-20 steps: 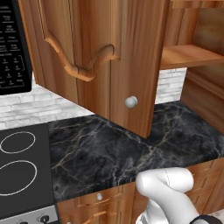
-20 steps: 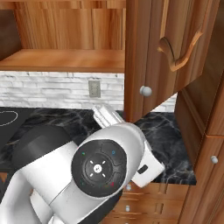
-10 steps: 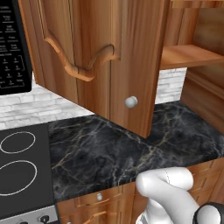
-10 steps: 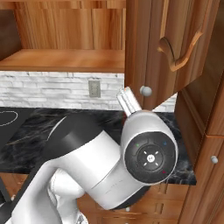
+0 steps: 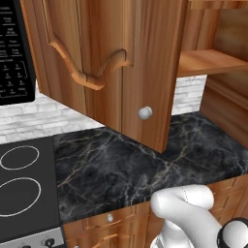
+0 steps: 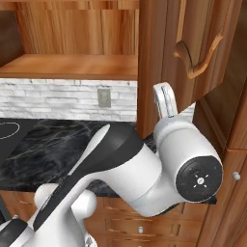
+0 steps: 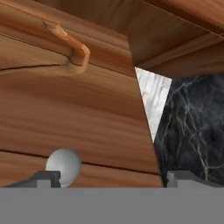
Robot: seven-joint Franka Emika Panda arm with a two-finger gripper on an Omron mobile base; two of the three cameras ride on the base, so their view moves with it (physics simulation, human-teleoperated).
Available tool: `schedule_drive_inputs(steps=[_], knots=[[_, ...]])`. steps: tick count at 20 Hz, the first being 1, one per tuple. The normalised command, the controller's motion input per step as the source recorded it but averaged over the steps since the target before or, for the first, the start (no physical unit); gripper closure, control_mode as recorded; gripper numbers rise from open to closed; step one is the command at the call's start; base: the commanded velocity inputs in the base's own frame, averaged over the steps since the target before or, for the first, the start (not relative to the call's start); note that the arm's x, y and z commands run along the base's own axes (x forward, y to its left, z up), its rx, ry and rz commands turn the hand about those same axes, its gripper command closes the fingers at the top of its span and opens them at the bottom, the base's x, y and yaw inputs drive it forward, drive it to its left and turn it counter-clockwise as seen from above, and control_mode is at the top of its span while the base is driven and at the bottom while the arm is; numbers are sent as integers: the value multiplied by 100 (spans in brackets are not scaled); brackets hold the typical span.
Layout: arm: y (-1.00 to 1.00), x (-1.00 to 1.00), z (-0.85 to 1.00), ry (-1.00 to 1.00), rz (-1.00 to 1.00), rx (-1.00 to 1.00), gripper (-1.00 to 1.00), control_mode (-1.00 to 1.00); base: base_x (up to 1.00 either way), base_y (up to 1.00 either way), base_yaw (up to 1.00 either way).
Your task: Open the cabinet and move the ladle to the pot. Then close the cabinet.
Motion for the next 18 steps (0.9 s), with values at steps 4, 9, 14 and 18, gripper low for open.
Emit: schedule_drive_inputs(steps=[4, 9, 14, 18], knots=[[-21, 59, 1, -2, -7, 23, -100, -100, 0, 0, 0], [-33, 52, 1, 0, -9, 21, -100, -100, 0, 0, 0], [-19, 11, 1, 0, -13, 14, -100, -100, 0, 0, 0], [66, 20, -10, -6, -38, 1, -100, -100, 0, 0, 0]])
